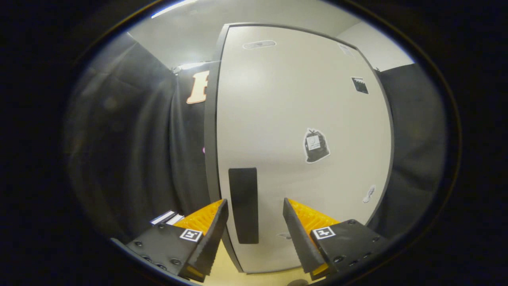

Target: Open the shoe cabinet door, grab the shoes and put them into the shoe cabinet, then close the shoe cabinet door.

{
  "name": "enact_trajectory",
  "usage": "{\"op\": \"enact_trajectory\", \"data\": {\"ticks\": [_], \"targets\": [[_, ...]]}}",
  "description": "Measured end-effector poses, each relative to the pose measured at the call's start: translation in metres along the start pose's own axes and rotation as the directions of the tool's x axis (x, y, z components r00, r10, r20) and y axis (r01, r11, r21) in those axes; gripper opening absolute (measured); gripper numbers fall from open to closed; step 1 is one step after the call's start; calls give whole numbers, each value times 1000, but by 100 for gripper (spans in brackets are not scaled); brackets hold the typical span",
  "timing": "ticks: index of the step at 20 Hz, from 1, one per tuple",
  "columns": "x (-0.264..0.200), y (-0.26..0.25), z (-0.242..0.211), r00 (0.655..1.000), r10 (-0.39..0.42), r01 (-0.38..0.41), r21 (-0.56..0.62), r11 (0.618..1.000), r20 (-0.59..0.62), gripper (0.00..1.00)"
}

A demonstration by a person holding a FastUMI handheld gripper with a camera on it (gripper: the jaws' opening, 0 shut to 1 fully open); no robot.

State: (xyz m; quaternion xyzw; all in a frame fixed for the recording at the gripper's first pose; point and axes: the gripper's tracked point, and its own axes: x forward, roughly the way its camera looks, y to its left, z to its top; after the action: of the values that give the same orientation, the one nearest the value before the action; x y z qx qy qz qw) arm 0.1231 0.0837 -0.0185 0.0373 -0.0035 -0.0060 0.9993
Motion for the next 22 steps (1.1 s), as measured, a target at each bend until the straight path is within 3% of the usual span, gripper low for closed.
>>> {"op": "enact_trajectory", "data": {"ticks": [1,9,14,16,22], "targets": [[2,0,0,1000,-5,5,-3,1000,1,85],[5,11,3,999,-17,19,-38,999,34,38],[5,12,2,1000,-7,7,-28,1000,25,31],[3,12,1,1000,-2,3,-30,1000,21,24],[-17,10,1,999,43,-43,-18,999,13,24]]}}
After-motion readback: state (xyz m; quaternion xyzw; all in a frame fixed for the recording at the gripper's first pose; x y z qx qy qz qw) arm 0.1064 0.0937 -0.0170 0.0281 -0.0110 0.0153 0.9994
